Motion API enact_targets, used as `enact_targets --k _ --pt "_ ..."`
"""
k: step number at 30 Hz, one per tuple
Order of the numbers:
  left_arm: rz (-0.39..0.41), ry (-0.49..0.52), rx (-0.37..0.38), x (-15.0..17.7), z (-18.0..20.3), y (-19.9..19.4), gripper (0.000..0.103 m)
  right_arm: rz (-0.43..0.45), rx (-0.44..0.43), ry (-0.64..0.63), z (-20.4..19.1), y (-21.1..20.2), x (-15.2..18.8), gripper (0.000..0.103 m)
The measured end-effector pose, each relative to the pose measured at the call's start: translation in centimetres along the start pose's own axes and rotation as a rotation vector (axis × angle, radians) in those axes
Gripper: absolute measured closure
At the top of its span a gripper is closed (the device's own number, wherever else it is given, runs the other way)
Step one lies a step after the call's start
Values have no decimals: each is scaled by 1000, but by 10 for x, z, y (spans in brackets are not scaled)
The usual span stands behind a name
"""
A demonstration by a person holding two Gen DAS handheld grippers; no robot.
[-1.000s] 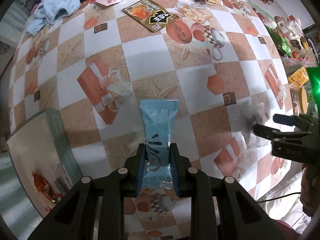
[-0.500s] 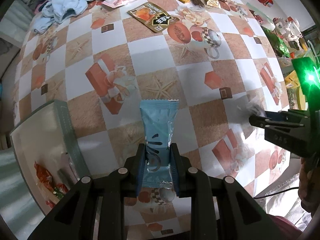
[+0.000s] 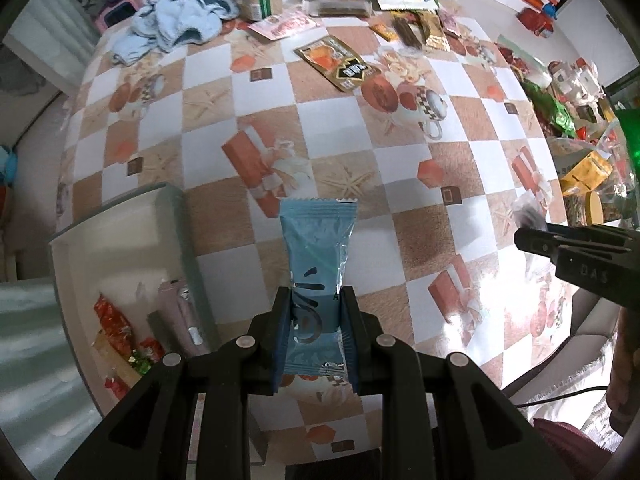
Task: Organize snacks
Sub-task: 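Carry the blue packet and clear wrapped snack over the white tray with both grippers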
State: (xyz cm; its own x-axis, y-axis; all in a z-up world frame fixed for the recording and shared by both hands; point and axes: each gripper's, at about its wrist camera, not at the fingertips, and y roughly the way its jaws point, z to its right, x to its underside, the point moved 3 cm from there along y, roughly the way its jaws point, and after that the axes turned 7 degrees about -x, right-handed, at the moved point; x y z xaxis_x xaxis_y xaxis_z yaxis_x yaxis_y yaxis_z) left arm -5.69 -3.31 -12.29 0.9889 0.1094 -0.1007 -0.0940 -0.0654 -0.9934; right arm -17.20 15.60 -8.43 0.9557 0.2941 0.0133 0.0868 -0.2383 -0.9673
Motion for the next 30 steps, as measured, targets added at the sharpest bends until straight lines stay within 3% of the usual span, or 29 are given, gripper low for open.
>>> enact_targets --k 7,30 --pt "27 -31 -1 6 -21 -12 77 26 -1 -45 -31 -16 7 72" --pt "61 -233 -24 41 -126 -19 77 29 -2 -295 -177 6 -5 72"
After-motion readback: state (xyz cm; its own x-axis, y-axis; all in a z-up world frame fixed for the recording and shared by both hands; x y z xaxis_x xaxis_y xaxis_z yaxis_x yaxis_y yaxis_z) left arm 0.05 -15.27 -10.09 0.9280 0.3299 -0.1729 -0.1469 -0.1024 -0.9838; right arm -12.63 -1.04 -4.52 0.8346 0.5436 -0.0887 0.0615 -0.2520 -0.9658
